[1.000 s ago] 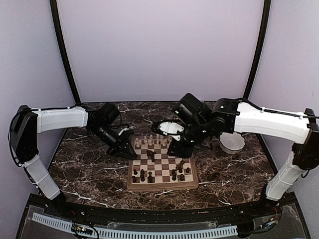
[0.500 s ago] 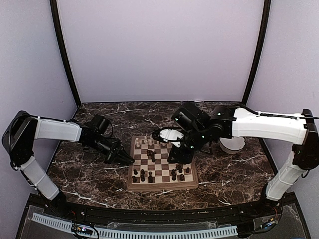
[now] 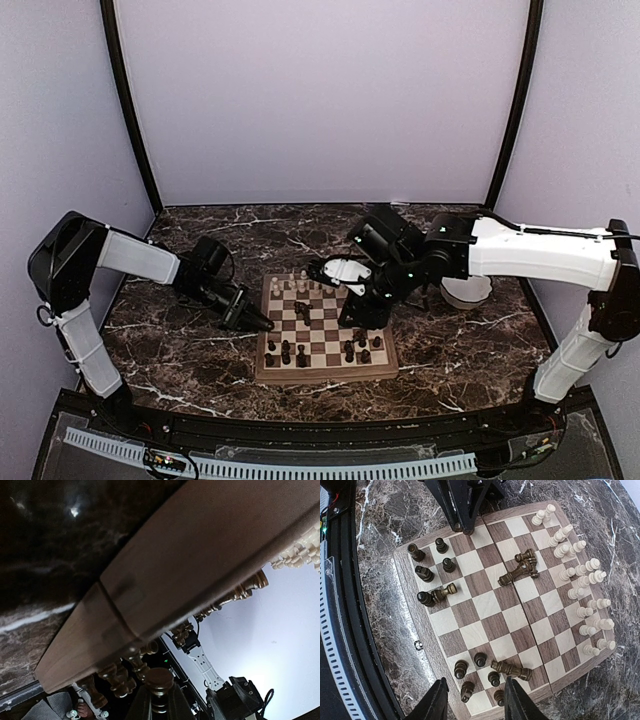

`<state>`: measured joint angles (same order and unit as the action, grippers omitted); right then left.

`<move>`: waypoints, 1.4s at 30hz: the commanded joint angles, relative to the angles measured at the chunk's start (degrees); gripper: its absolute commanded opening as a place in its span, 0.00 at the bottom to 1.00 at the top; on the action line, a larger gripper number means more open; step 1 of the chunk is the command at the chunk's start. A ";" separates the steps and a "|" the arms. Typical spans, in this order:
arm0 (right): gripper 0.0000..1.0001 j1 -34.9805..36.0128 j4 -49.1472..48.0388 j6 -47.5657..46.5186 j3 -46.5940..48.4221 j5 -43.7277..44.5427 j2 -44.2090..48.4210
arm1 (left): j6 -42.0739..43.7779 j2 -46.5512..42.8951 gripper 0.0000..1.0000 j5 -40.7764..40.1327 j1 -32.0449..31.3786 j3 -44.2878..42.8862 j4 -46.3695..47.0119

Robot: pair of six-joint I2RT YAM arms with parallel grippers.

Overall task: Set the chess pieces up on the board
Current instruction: Place the pawn on the chessboard.

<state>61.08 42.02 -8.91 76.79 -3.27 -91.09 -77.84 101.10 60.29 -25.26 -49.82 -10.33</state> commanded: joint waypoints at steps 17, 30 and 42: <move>0.40 -0.61 -1.30 1.04 -0.30 -0.34 1.99 | 6.45 0.48 0.31 -3.15 1.59 -7.24 -11.88; 0.40 -0.60 2.07 1.38 2.61 1.36 1.36 | 58.05 1.07 0.24 -48.81 -9.95 -38.90 -43.69; 0.40 -1.41 1.09 6.24 -2.96 3.09 7.17 | 60.18 1.11 0.27 -55.90 -16.44 -29.53 -39.37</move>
<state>60.23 43.81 -4.95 75.13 -1.13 -86.13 -19.33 102.54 8.34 -41.28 -80.66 -48.27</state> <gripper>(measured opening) 0.399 0.269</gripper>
